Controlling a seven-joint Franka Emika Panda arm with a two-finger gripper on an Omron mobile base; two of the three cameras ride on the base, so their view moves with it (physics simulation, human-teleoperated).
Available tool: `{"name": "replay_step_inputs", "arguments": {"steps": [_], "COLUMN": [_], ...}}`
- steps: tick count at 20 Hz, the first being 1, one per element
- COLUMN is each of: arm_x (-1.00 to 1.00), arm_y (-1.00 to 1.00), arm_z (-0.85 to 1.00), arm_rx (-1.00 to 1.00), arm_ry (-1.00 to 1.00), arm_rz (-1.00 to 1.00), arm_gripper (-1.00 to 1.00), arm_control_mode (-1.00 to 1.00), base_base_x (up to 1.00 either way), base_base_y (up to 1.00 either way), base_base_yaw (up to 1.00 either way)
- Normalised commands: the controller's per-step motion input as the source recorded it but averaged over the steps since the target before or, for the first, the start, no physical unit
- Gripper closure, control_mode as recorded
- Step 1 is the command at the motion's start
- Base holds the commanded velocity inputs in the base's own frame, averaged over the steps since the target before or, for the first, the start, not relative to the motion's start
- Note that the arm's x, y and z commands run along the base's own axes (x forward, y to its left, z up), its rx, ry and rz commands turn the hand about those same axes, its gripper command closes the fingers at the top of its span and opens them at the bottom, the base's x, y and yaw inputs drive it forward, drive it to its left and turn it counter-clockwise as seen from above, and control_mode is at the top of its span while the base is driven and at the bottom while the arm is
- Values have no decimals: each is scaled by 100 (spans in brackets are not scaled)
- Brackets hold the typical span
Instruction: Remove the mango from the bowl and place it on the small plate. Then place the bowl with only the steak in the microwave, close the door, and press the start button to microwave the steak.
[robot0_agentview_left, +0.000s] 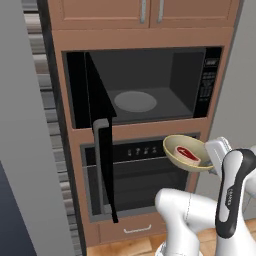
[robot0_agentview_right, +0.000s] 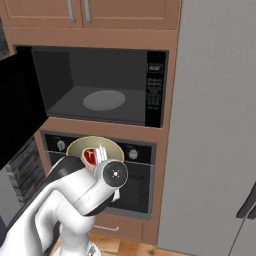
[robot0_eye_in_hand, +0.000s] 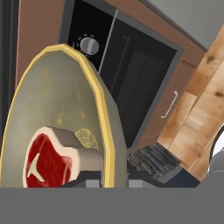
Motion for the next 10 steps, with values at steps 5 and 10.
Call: {"name": "replay_step_inputs", "arguments": {"steps": [5, 10], "arm_x": [0, 0], "arm_y": [0, 0], "arm_z": [0, 0], "arm_rx": [0, 0], "arm_ry": [0, 0], "arm_rz": [0, 0], "arm_gripper": [100, 100], "arm_control_mode": [100, 100], "base_base_x": [6, 1], "base_base_y": [24, 1], "base_base_yaw": [0, 0]}}
